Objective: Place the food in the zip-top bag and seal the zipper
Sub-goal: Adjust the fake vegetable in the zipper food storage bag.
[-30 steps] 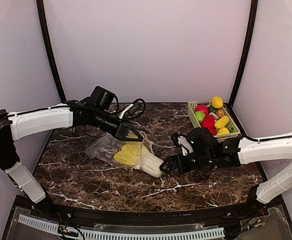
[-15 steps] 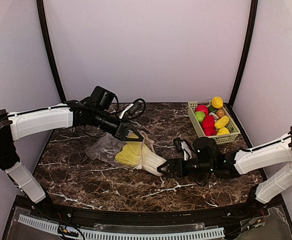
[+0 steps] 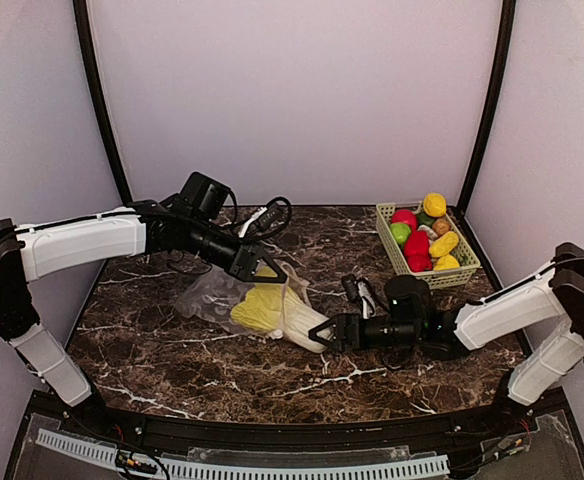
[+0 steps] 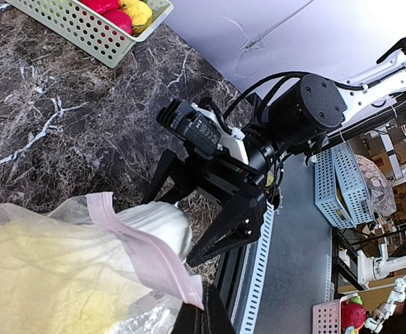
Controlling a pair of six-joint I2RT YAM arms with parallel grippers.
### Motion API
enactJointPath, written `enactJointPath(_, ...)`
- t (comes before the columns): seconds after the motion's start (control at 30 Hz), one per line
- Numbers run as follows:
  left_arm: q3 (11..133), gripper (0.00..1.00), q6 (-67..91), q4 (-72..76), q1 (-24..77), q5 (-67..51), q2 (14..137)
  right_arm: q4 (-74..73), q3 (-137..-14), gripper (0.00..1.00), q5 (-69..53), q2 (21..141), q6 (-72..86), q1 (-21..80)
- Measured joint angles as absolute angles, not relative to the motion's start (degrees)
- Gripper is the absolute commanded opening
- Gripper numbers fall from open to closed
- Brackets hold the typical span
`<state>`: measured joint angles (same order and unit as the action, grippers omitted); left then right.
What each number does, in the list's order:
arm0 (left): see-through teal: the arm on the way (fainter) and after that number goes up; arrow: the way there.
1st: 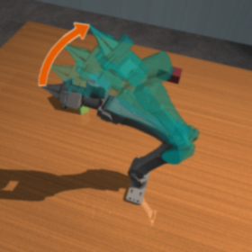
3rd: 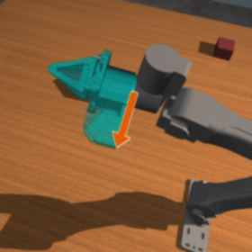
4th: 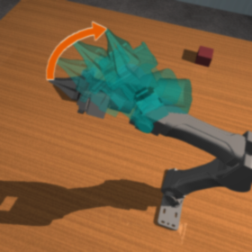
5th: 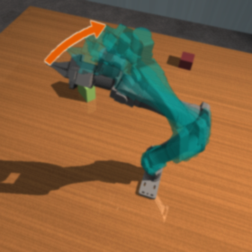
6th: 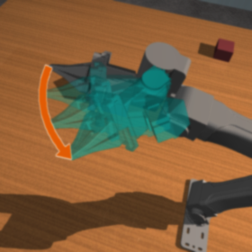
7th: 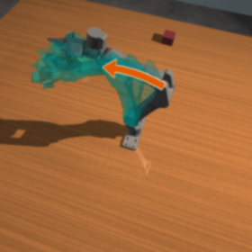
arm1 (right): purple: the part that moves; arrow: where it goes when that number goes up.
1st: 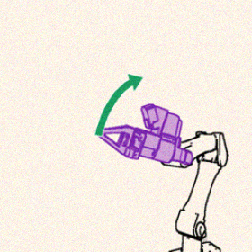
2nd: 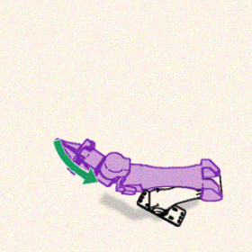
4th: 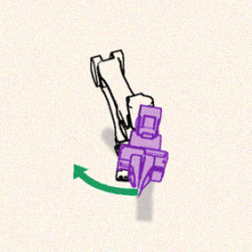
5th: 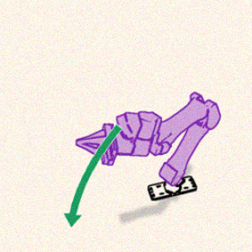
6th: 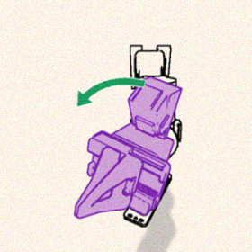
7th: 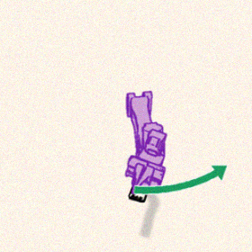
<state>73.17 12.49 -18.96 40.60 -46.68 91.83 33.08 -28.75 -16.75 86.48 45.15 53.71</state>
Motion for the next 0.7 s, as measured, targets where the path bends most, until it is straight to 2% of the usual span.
enactJointPath(0.1,73.2,0.01,12.5,-19.0,40.6,-46.7,91.8,34.1,-28.8,0.66,-17.5,86.9,45.4,53.7)
enactJointPath(0.27,73.2,0.01,12.7,-18.9,40.6,-47.0,91.8,34.0,-29.4,0.52,-18.0,86.8,45.5,53.6)
enactJointPath(0.7,73.2,0.01,10.9,-19.7,41.3,-44.6,91.8,22.6,-38.0,0.52,-13.8,83.1,42.8,54.3)
